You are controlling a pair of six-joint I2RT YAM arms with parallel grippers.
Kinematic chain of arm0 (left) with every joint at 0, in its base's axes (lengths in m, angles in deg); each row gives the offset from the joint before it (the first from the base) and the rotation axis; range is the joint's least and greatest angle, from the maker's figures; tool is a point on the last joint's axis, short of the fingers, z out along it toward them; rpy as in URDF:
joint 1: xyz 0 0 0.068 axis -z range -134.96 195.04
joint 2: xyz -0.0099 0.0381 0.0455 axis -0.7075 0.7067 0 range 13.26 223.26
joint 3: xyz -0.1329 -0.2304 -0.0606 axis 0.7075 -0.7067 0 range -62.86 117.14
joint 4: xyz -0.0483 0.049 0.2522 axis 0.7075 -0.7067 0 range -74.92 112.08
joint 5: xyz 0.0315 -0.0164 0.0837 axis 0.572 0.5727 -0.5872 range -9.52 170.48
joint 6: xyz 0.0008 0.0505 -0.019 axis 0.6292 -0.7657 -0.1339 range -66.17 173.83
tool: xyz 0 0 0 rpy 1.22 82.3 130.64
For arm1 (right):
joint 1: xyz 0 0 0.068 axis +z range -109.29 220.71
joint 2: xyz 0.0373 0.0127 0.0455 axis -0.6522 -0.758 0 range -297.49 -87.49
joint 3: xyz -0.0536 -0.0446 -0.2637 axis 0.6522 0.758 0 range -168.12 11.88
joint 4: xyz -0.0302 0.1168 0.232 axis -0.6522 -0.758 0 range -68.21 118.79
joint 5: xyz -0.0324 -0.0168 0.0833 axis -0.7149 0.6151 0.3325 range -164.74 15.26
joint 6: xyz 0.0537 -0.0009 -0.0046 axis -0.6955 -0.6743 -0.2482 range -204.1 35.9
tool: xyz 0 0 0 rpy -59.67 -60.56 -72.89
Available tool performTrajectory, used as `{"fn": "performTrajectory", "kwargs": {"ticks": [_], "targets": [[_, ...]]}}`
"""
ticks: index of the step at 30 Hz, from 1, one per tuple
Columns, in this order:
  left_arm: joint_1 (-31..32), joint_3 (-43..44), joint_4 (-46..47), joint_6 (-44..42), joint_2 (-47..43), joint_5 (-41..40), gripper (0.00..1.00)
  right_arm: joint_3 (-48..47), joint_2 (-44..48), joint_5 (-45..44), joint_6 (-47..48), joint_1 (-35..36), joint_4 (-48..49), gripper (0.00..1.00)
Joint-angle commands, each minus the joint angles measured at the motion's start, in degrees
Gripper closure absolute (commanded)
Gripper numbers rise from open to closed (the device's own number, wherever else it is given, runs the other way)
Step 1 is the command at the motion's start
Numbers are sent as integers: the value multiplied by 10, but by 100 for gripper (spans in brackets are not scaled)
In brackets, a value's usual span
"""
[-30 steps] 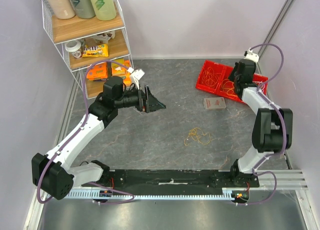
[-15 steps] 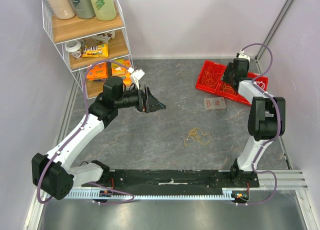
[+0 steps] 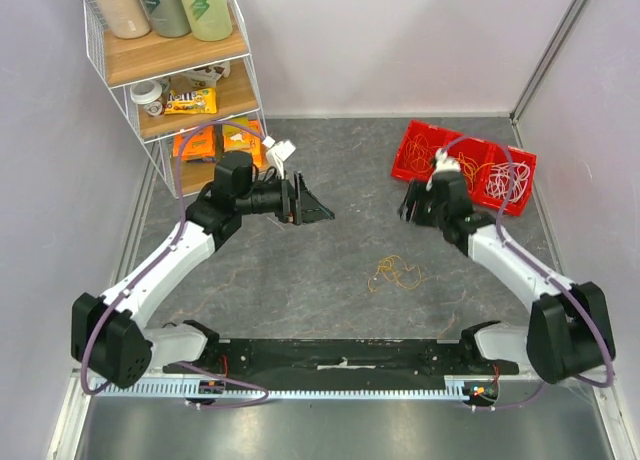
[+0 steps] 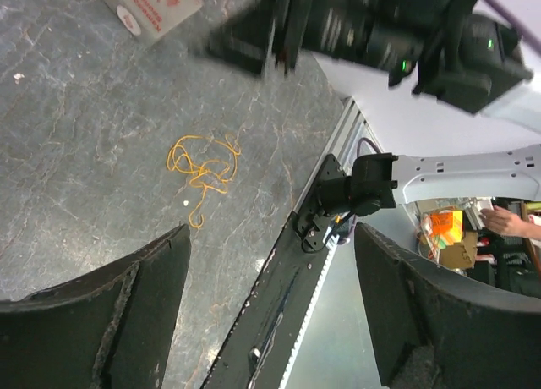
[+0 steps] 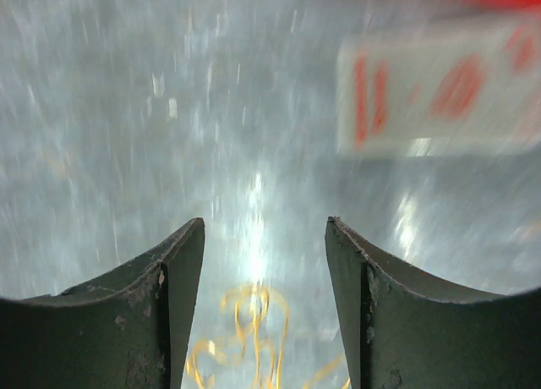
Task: Untangle the cables
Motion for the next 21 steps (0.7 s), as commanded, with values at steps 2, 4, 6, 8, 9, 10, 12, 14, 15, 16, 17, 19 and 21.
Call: {"fn": "performTrajectory", "kwargs": {"ticks": [2,4,6,8,9,10,12,14,15,16,17,19,21], "targets": [[2,0,35,27,40,64,21,123,98,28,-82,57,-60,35],[10,-2,38,30,53,70,22,134,132,19,-91,61,-92,36],[19,0,38,28,69,79,24,135,154,10,-92,62,-121,36],[34,1,37,29,92,89,25,138,169,1,-100,62,-137,36],[43,2,34,27,104,91,25,142,175,7,-104,63,-133,36],[52,3,31,26,113,92,26,149,177,10,-106,62,-128,36],[72,10,17,17,134,95,26,159,170,23,-100,62,-111,36],[89,19,-2,1,149,90,26,162,141,59,-84,62,-98,36],[98,23,-9,-7,155,84,26,165,126,77,-78,63,-86,36],[105,27,-23,-15,161,77,26,169,111,93,-77,64,-72,37],[111,30,-31,-22,164,71,26,171,99,102,-75,73,-62,38],[120,34,-43,-33,171,59,29,175,86,98,-79,88,-53,45],[124,38,-53,-41,177,50,32,182,87,83,-88,102,-50,52]]}}
